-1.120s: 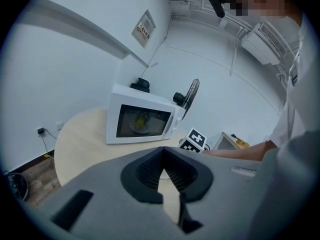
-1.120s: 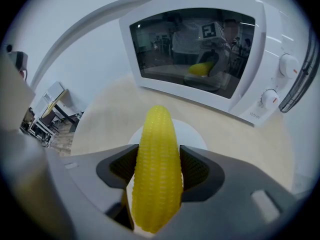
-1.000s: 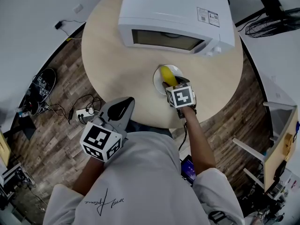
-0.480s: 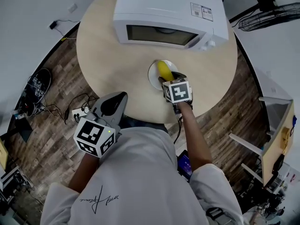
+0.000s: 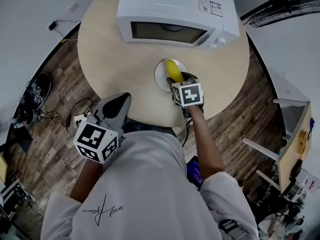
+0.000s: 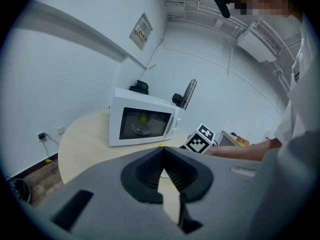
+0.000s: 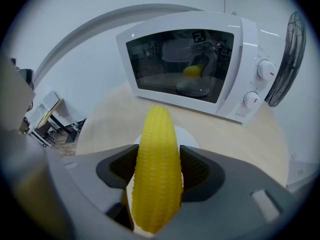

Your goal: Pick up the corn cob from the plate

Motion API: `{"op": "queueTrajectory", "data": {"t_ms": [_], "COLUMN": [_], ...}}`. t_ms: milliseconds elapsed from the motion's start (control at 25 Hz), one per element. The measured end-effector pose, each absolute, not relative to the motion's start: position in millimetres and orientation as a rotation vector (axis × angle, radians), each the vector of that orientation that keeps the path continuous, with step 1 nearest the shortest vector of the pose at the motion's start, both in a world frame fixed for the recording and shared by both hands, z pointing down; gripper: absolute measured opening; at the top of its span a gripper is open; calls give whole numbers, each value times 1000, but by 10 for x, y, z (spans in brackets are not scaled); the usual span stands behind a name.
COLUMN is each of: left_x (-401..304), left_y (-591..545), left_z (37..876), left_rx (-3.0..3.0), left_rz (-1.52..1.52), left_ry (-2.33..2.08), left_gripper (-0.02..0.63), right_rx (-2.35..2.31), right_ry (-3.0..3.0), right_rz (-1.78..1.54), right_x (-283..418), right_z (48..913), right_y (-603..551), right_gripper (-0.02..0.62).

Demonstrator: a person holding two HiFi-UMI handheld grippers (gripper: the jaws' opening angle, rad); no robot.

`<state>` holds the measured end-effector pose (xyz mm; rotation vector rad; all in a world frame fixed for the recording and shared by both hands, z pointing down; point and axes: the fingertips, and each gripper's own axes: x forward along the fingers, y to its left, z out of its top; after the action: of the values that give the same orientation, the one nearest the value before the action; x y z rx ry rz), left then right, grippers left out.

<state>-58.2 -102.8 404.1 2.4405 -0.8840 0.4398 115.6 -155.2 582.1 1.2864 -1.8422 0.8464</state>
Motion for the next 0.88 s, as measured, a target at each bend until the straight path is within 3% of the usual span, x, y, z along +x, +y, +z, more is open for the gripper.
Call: {"op": "queueTrajectory", "data": {"t_ms": [880], "left_x": [-697], "left_y": [-1080], "left_z": [3995], "left_rx": [2454], "left_rz": [403], "left_ry": [-840], "left_gripper": [-8], "right_rx": [1370], "right_ry": [-1875], "right_rz": [903], "right_x": [1107], "right_z": [5610], "right_y": [-1497], "right_gripper": [268]}}
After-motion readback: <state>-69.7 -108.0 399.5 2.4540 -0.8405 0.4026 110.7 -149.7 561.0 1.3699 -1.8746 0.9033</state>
